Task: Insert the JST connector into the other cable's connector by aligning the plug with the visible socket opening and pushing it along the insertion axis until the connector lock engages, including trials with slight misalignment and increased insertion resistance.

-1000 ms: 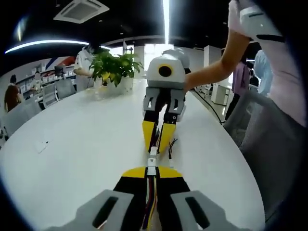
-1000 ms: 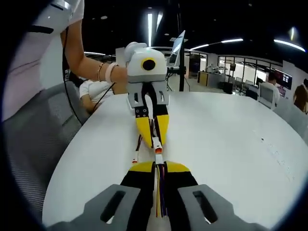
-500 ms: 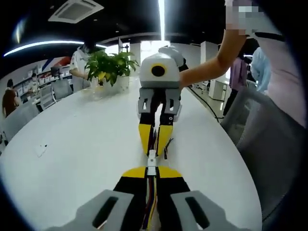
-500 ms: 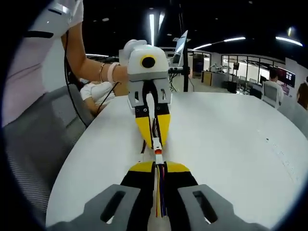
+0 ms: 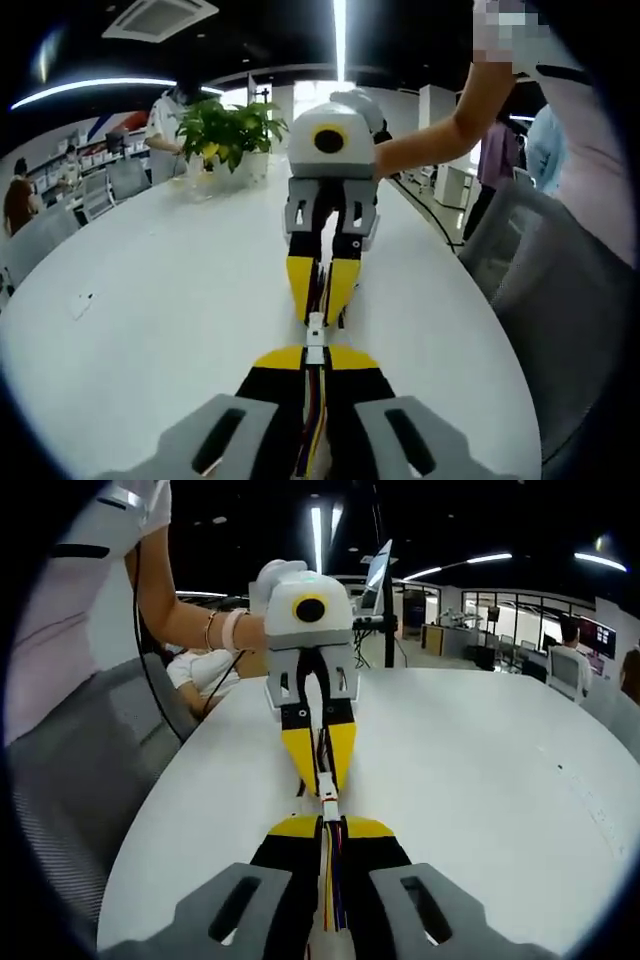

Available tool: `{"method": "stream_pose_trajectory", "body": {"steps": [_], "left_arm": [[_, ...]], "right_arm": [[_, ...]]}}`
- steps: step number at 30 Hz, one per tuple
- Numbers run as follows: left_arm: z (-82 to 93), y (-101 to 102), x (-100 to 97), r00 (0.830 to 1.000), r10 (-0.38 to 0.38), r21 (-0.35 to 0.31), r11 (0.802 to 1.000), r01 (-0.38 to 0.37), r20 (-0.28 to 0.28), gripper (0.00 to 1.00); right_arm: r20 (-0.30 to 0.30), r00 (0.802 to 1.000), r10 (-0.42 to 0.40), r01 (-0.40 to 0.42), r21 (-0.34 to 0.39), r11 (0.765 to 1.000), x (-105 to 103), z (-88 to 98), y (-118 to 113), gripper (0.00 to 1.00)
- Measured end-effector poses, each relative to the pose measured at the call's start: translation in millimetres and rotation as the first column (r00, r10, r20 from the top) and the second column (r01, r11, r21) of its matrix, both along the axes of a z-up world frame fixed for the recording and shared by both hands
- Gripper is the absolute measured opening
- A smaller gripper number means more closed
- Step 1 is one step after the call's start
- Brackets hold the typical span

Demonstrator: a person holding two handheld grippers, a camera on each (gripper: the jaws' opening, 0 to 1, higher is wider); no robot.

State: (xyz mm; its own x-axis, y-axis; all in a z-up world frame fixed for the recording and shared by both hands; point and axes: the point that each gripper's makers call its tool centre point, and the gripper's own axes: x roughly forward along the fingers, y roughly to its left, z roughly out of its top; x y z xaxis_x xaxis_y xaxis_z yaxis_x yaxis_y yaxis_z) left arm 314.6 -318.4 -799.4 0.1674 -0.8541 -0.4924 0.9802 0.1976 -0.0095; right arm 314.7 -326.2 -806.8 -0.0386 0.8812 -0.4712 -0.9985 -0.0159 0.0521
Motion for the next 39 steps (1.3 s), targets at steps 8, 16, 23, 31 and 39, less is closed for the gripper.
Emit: {"method": "stream_pose_trajectory", "body": {"steps": [8,16,23,31,39], "left_arm": [[0.0,-1,-2.3,1.0,-0.001,-0.006,1.0,0.001,-0.019,0.0],[4.1,-2,-3.5,1.0,-0.007,-0.024,1.0,0.006,-0.024,0.0],[12.1,-7,-6.6,0.998,-0.052,-0.044,0.998,0.053,0.027,0.0],[19.8,-7,-8.2,0.998,-0.06,-0.074,0.995,0.063,0.036,0.0],[25.7,-7,-7.9,0.995,-0.083,-0.091,0.992,0.088,0.061,0.0]], "right_arm": [[0.019,1.0,0.016,-0.016,-0.003,1.0,-4,-0.1,1,0.03],[0.048,0.998,0.038,-0.038,0.011,0.999,-7,5.2,2,0.03],[0.086,0.994,0.07,-0.073,0.031,0.997,-11,13.5,3,0.03],[0.061,0.996,0.07,-0.075,0.07,0.995,-12,22.8,0,0.02],[0.042,0.995,0.089,-0.092,0.093,0.991,-12,28.4,2,0.01]]}}
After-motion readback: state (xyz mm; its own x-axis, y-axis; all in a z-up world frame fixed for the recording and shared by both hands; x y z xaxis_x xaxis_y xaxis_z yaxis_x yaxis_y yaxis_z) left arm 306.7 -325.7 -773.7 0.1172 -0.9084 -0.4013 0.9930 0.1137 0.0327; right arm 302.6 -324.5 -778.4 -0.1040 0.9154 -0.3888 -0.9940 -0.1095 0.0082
